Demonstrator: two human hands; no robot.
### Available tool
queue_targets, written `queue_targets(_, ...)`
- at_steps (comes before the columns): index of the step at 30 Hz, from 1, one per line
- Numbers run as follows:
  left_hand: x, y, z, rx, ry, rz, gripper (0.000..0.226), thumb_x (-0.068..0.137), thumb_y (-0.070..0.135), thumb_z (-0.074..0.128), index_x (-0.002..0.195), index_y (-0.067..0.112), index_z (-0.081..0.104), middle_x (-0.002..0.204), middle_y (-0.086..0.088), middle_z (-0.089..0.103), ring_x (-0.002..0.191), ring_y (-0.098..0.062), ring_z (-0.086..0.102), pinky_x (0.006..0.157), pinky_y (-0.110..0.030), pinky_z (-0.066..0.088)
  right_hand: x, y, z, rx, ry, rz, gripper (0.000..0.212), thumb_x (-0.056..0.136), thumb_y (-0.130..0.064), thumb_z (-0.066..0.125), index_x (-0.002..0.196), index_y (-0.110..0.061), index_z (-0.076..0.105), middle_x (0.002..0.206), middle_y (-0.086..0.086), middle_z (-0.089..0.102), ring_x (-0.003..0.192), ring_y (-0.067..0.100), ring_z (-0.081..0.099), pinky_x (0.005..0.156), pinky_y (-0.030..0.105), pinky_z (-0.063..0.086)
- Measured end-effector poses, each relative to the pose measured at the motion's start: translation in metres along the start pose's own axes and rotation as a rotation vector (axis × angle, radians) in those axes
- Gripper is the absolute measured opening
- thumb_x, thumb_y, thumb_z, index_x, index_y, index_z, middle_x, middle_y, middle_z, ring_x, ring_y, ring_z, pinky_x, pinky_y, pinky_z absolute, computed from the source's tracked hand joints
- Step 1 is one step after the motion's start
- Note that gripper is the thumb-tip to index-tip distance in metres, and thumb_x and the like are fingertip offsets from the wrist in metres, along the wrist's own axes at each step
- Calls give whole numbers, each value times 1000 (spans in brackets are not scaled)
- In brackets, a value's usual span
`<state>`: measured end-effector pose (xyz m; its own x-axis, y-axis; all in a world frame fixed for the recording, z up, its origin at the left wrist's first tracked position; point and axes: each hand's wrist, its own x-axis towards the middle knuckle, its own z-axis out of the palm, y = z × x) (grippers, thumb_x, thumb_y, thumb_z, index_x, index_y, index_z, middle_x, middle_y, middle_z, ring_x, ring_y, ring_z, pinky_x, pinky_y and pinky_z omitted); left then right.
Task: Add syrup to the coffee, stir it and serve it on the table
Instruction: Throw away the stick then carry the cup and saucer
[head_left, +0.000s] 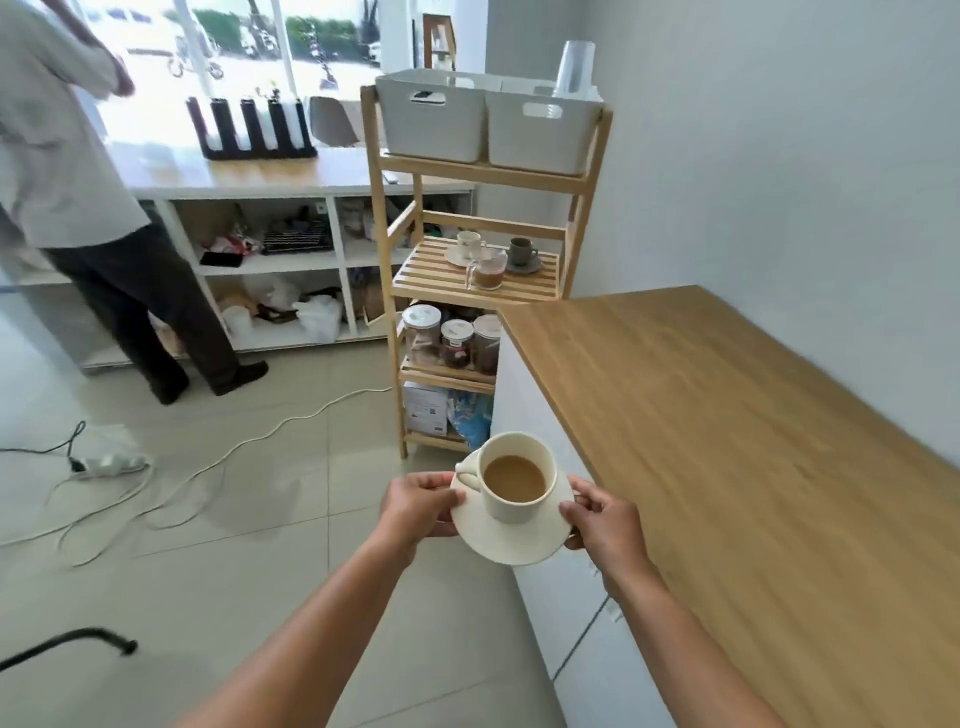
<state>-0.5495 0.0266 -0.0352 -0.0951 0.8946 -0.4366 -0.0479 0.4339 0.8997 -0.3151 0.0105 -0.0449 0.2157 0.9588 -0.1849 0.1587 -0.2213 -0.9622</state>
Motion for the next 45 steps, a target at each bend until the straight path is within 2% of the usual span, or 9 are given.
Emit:
queue_targets(8,-17,0,-156,-102,180,21,20,88,-5,65,105,1,72,76,-13,72,54,-16,68,56,-31,63,-12,-33,158,-42,-235,-40,40,87,-4,64,125,-18,66,109,2,72,91,23,68,57,27,56)
queue_targets(16,-48,-10,-283,-221,420,30,24,88,-5,63,110,0,72,88,-20,72,63,-23,67,57,-30,63,-32,-67,294,-56,-512,-77,37,87,1,63,114,-23,70,87,-2,75,72,16,65,54,26,52)
queue_targets(21,-62,-22,-350,-299,604,27,19,88,-5,64,101,6,72,80,-15,74,59,-20,69,49,-28,59,-40,-82,379,-71,-704,-84,38,87,3,62,109,-27,67,81,0,72,70,16,62,56,29,51)
queue_targets(26,-67,-29,-414,-406,783,5,16,86,-6,66,92,8,70,70,-7,74,52,-15,69,46,-28,58,-41,-94,468,-104,-880,-112,39,87,5,61,105,-29,71,57,-15,61,60,10,56,51,25,49)
queue_targets(31,-67,-30,-469,-458,930,-21,22,87,-6,65,108,-1,70,80,-13,74,55,-16,70,52,-32,61,-43,-113,553,-145,-1045,-131,43,87,2,62,87,-39,71,61,-13,66,61,9,59,53,26,51)
queue_targets(35,-64,-29,-509,-487,1041,-35,21,87,-4,64,106,0,73,73,-8,74,53,-14,68,57,-33,62,-45,-128,617,-181,-1163,-154,41,86,3,61,94,-35,74,63,-8,63,61,9,58,52,24,51)
queue_targets(40,-60,-28,-549,-543,1185,-46,20,88,-3,63,103,1,76,82,-13,75,63,-20,69,70,-40,64,-48,-140,691,-224,-1303,-168,41,86,3,61,107,-30,70,70,0,59,63,12,55,51,24,51)
queue_targets(43,-60,-28,-571,-584,1255,-56,17,88,-2,64,99,3,76,77,-9,76,60,-16,70,65,-35,65,-53,-145,730,-252,-1376,-185,41,87,4,61,110,-30,67,63,-8,59,63,11,55,53,27,51)
queue_targets(45,-61,-30,-585,-609,1292,-55,16,88,-2,65,96,5,76,70,-5,76,56,-13,71,59,-32,64,-58,-147,753,-271,-1431,-192,40,88,3,60,110,-30,67,69,-3,58,67,13,55,56,28,51)
